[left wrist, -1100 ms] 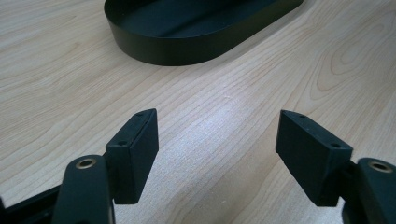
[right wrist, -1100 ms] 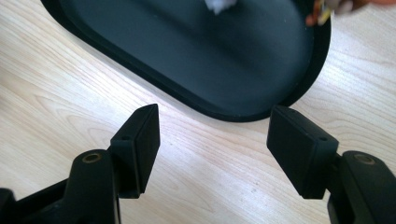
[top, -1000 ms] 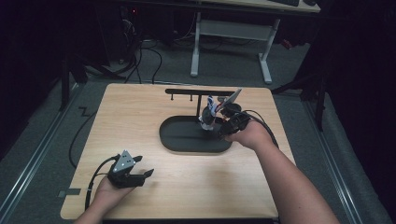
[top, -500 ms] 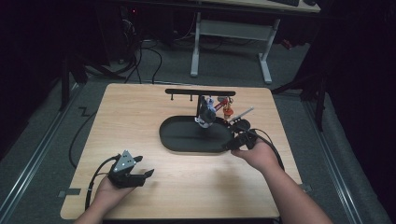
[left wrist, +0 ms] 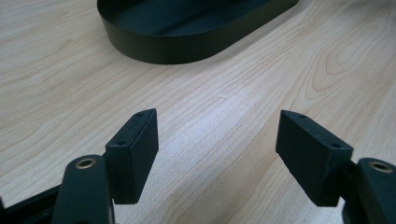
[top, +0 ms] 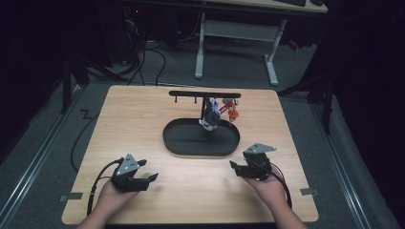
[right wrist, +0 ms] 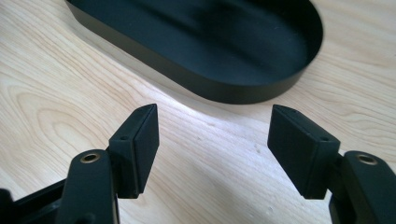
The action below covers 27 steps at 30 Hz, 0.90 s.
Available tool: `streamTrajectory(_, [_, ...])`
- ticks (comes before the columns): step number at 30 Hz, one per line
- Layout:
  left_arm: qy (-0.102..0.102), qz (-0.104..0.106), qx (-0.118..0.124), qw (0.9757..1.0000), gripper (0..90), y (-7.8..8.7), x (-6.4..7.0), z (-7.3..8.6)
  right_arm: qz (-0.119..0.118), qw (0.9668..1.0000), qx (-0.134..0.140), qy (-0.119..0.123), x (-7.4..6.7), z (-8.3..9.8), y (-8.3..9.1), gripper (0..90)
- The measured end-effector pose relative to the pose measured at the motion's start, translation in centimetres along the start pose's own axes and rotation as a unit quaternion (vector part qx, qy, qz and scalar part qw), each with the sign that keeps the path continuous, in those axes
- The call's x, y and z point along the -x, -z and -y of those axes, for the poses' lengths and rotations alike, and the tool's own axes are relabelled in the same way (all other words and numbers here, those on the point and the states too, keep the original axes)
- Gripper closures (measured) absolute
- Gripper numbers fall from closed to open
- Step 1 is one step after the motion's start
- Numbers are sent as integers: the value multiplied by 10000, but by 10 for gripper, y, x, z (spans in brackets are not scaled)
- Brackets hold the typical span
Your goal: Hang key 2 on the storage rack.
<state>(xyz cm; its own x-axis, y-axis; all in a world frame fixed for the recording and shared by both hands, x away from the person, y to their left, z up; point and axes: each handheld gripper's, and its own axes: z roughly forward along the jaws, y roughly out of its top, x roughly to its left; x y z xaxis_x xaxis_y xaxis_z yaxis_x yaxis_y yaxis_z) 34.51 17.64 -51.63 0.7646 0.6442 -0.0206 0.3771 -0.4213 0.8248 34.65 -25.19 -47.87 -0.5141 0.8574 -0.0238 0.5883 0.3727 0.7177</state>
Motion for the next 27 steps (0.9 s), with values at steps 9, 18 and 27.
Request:
streamTrajectory(9, [-60, -30, 218, 9997, 301, 5, 9, 2, 213, 9953, 943, -19, 0, 66, 19, 281])
streamTrajectory(18, [-140, -80, 19, 9999, 285, -8, 15, 2, 153, 9902, 1327, -419, 22, 81, 38, 218])
streamTrajectory(27, [-107, -105, 127, 9998, 278, -1, 11, 3, 119, 9923, 1190, -328, 14, 77, 26, 200])
